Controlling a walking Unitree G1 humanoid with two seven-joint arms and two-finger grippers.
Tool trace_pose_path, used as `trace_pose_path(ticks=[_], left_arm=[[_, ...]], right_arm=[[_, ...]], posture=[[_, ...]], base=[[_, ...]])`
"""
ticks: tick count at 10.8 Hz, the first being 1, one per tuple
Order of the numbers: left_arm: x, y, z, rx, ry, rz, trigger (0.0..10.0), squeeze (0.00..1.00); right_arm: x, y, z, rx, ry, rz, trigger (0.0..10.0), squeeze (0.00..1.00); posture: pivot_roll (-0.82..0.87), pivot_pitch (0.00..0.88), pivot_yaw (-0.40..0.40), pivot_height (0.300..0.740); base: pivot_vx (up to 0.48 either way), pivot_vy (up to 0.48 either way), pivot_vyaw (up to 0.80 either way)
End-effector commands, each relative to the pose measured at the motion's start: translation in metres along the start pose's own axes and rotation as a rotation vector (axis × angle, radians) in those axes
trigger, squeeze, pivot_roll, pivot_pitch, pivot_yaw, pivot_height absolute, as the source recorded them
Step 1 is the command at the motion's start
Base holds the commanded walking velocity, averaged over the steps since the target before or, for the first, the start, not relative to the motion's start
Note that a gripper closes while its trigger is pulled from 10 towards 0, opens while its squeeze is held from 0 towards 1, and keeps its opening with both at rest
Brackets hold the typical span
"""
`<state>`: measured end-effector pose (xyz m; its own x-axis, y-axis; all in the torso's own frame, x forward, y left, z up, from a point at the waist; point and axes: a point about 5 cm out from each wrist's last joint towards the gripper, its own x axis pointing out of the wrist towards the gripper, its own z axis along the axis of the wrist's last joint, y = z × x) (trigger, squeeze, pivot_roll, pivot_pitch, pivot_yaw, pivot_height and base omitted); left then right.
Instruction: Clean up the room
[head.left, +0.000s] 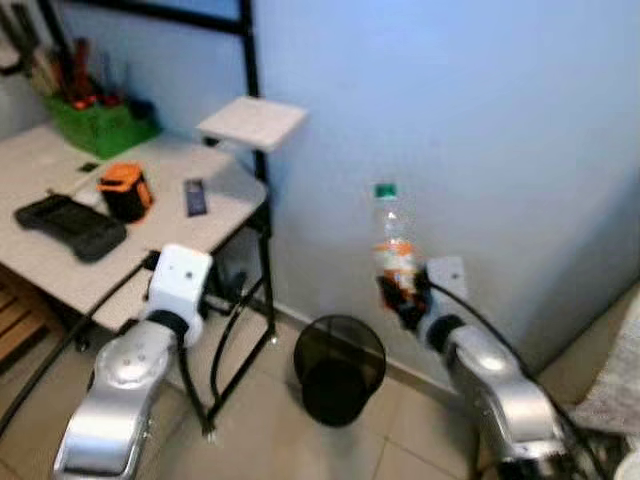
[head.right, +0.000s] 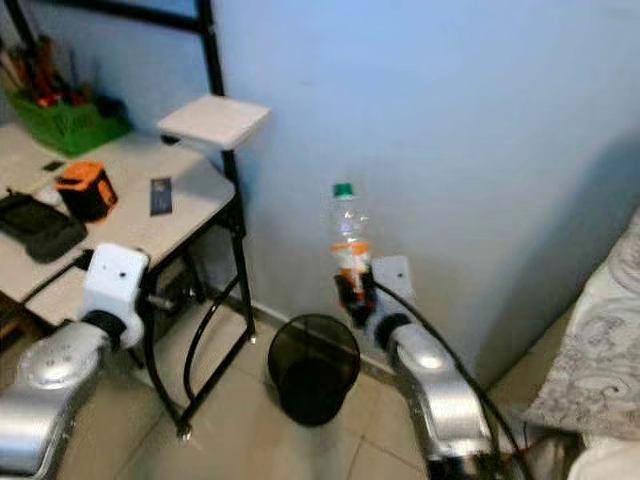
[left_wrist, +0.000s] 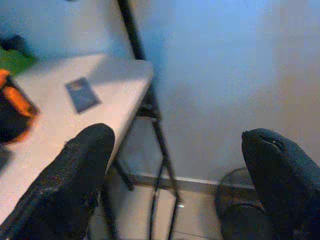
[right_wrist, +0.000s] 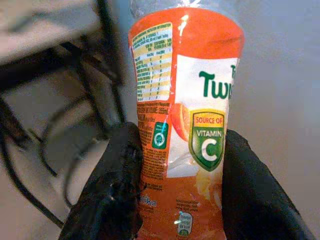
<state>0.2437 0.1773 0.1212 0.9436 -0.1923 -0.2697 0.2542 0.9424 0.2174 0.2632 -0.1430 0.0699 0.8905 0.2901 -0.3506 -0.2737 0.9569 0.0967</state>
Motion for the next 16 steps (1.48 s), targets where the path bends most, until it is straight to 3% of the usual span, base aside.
trace_pose_path(ticks=[1, 14, 16], left_arm=[[-0.001, 0.003, 0.003, 0.014, -0.008, 0.005, 10.0, 0.00], [-0.001, 0.004, 0.001, 0.017, 0.000, -0.010, 10.0, 0.00], [-0.007, 0.004, 0.000, 0.022, 0.001, -0.010, 10.0, 0.00]], right_arm=[[0.001, -0.001, 0.006, -0.011, -0.025, -0.008, 10.0, 0.00], [0.002, -0.004, 0.004, -0.012, -0.020, -0.025, 10.0, 0.00], [-0.006, -0.014, 0.003, -0.071, -0.003, -0.013, 10.0, 0.00]], posture=[[0.04, 0.000, -0.009, 0.740], [0.04, 0.000, -0.007, 0.740], [0.04, 0.000, -0.007, 0.740]], base=[[0.277, 0.000, 0.00], [0.280, 0.000, 0.00], [0.279, 0.000, 0.00]])
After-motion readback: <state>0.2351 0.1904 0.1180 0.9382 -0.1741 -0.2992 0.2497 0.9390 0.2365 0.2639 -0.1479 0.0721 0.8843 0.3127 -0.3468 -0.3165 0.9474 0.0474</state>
